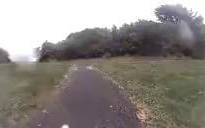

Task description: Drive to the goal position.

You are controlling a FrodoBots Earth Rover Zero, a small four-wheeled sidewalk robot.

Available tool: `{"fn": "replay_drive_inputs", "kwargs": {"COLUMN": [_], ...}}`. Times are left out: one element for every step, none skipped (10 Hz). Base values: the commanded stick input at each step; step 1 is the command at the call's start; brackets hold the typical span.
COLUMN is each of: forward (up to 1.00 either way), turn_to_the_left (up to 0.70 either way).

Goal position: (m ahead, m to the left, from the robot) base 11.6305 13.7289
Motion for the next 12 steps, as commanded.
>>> {"fn": "replay_drive_inputs", "kwargs": {"forward": [0.7,0.7,0.7,0.7,0.7,0.7,0.7,0.7,0.7,0.7,0.7,0.7], "turn_to_the_left": [0.3,0.0,0.0,-0.16,-0.15,-0.16,-0.24,-0.33,0.0,0.0,-0.07,-0.22]}}
